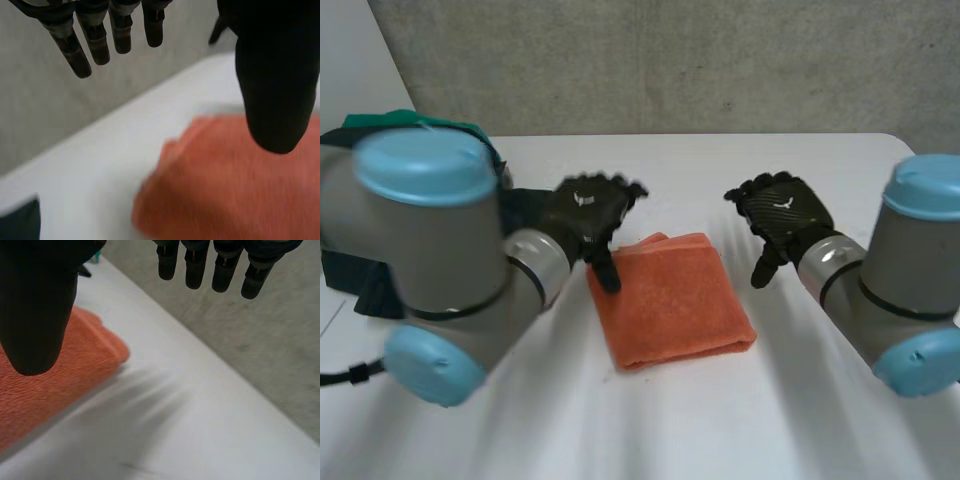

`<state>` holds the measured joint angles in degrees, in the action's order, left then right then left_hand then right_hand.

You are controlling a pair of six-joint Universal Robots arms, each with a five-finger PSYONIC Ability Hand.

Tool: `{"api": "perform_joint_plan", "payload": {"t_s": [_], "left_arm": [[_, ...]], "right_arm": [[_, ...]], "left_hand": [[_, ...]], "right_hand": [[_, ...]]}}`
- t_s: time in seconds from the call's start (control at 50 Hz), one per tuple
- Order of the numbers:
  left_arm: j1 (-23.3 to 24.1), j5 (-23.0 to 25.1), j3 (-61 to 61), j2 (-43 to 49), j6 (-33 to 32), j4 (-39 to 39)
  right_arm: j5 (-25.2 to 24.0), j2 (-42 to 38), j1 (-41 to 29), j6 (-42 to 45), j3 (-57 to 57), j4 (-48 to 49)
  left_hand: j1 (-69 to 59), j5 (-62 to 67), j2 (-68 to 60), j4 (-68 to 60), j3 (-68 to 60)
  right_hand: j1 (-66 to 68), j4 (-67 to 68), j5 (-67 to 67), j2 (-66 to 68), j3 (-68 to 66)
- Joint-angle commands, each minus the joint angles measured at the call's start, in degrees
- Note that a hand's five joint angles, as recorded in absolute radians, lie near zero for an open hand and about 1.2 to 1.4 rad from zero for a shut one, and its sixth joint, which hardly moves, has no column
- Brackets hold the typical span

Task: Fold the laundry.

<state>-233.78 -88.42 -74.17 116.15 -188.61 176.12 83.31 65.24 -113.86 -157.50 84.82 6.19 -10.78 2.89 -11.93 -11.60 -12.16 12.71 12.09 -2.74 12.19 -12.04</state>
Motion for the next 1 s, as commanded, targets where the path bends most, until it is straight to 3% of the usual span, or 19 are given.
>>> {"api": "perform_joint_plan", "payload": {"t_s": [0.02,0.1,0.18,0.26,0.56,0.58,0.64,0.66,0.84,1.0], "left_arm": [[-3.7,18.17,-2.21,-10.5,0.52,0.63],[-6.07,33.09,-2.04,-13.84,3.06,-3.93],[-6.86,42.25,-2.47,-15.16,4.91,-7.71],[-6.69,46.4,-3.87,-15.6,5.18,-8.78],[-5.02,42.63,-8.36,-17.36,5.53,-3.51],[-5.11,42.1,-8.54,-17.27,5.8,-2.9],[-5.28,41.31,-8.8,-17.27,6.32,-2.28],[-5.37,40.96,-9.15,-17.36,6.67,-2.01],[-6.6,40.61,-10.21,-18.24,8.08,-0.78],[-6.78,40.25,-9.86,-18.85,10.98,1.76]], "right_arm": [[1.68,5.95,1.36,-5.69,11.42,4.71],[-1.38,5.34,1.97,-16.5,14.76,3.74],[-5.43,2.18,1.97,-23.45,16.08,3.83],[-7.02,-1.33,1.71,-24.78,16.0,5.32],[-2.98,-9.69,-3.3,-23.99,10.2,12.0],[-2.8,-10.21,-3.56,-23.91,9.76,12.18],[-2.45,-11.62,-3.91,-24.17,7.74,12.62],[-2.27,-11.89,-3.83,-24.17,7.39,12.79],[1.24,-12.94,0.3,-24.43,0.8,15.25],[5.18,-22.76,9.78,-25.66,-20.79,10.62]], "left_hand": [[0.78,-2.89,1.93,1.6,2.16],[0.78,-2.89,1.93,1.6,2.16],[0.78,-2.89,1.93,1.6,2.16],[0.78,-2.89,1.93,1.6,2.16],[0.78,-2.89,1.93,1.6,2.16],[0.78,-2.89,1.93,1.6,2.16],[0.78,-2.89,1.93,1.6,2.16],[0.78,-2.89,1.93,1.6,2.16],[0.78,-2.89,1.93,1.6,2.16],[0.78,-2.89,1.93,1.6,2.16]], "right_hand": [[-2.71,-2.09,2.74,-2.19,2.04],[-2.71,-2.09,2.74,-2.19,2.04],[-2.71,-2.09,2.74,-2.19,2.04],[-2.71,-2.09,2.74,-2.19,2.04],[12.74,13.36,-12.71,13.26,-13.41],[16.59,17.22,-16.56,17.12,-17.26],[64.07,64.69,-64.04,64.6,-64.74],[67.26,67.88,-67.23,67.78,-67.92],[67.29,67.91,-67.26,67.81,-67.96],[67.29,67.91,-67.26,67.81,-67.96]]}}
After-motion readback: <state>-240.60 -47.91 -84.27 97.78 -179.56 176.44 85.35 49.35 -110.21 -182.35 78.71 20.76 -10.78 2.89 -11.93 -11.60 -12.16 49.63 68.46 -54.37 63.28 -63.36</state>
